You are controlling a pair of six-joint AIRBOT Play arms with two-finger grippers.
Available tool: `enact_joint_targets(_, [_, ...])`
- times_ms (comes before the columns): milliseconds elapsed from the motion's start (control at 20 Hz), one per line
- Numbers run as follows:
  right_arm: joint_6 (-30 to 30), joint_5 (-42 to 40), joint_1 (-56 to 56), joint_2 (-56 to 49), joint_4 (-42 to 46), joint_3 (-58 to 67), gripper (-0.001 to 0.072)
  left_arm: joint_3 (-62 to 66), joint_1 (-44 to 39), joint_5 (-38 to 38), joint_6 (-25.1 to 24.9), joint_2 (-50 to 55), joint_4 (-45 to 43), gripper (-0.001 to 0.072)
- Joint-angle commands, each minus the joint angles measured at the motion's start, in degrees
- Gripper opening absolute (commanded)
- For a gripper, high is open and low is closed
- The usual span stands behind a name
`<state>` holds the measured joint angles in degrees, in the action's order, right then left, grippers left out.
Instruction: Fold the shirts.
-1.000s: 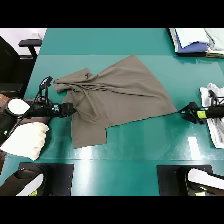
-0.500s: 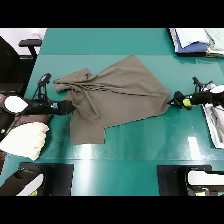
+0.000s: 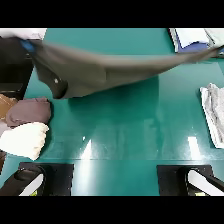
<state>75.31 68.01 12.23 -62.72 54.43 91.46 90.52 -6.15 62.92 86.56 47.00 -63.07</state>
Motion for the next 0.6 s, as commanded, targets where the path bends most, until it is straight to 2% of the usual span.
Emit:
enact_joint_targets(0, [0.04, 3.23, 4.33, 8.07, 1.2, 14.29, 0.0019, 21.16, 0.0, 1.44, 0.42, -0.28, -1.36, 0.0025])
enact_joint_targets(250, [0.11, 11.28, 11.89, 11.47, 1.16, 26.34, 0.0019, 34.16, 0.0, 1.33, 3.58, -0.31, -1.38, 0.0023])
enact_joint_targets(400, [1.81, 15.82, 13.73, 9.38, 1.2, 30.49, 0.0019, 34.05, 0.0, 0.81, 3.67, -0.28, -2.14, 0.0023])
enact_joint_targets(550, [3.19, 18.71, 13.27, 6.82, 1.25, 27.98, 0.0019, 26.88, 0.0, 3.3, 5.38, -0.17, -8.35, 0.0024])
